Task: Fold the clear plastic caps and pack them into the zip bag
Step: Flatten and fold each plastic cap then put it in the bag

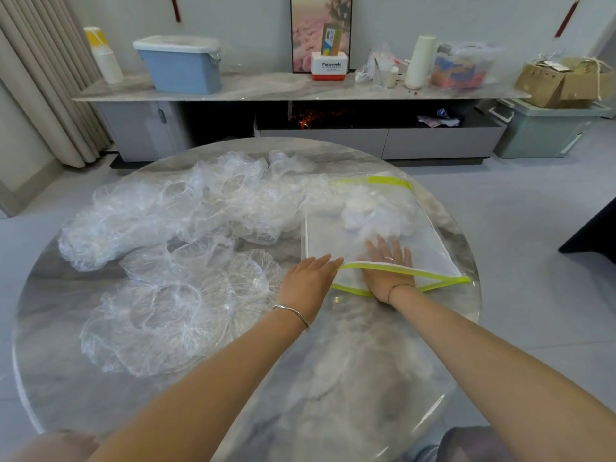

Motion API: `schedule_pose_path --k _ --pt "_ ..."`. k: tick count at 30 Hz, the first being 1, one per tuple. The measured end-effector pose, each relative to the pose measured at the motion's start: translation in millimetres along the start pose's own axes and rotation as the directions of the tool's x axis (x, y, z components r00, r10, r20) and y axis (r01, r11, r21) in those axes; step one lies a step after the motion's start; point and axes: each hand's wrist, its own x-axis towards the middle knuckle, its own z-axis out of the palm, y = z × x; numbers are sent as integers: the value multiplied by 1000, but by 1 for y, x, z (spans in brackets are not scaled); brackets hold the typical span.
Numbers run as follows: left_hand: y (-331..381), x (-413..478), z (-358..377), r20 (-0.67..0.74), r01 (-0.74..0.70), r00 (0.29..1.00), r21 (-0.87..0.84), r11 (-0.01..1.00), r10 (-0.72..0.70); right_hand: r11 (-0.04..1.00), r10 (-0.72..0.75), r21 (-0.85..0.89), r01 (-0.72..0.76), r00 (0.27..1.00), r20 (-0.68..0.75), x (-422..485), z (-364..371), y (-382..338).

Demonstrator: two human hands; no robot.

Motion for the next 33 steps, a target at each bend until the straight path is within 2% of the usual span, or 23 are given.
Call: schedule_pose_path --k 4,9,11,14,17,20,24,27,30,33 --pt "-5 -7 -7 116 -11 993 147 989 -6 993 -104 51 110 989 -101 -31 -1 8" --pt "-26 -49 -37 263 -18 958 459 888 -116 968 -249 49 248 968 22 -76 -1 16" --pt "-39 -69 -49 273 39 938 530 847 -214 963 -267 72 261 960 90 -86 -5 11" --pt "-62 -93 -65 255 173 892 573 801 -375 942 -320 144 303 941 115 -98 -5 -3" --pt "-78 -102 -73 249 231 886 496 837 -391 922 -368 180 343 922 125 -107 -1 -17" --pt "-82 -106 -80 144 292 921 361 886 -363 901 -416 182 395 904 100 -113 4 -28" --pt "-83 -111 -85 33 351 929 250 903 -370 836 -505 249 489 863 2 -117 0 -45" --pt "-76 -116 -83 -34 280 960 148 949 -278 769 -576 255 586 808 -120 -116 -5 -58" --pt "-63 -123 -77 -54 137 989 23 990 -136 698 -652 247 672 740 -168 -118 -1 -65" --pt "-56 -127 -69 -24 -50 999 -51 997 49 654 -709 120 747 661 -245 -119 8 -67"
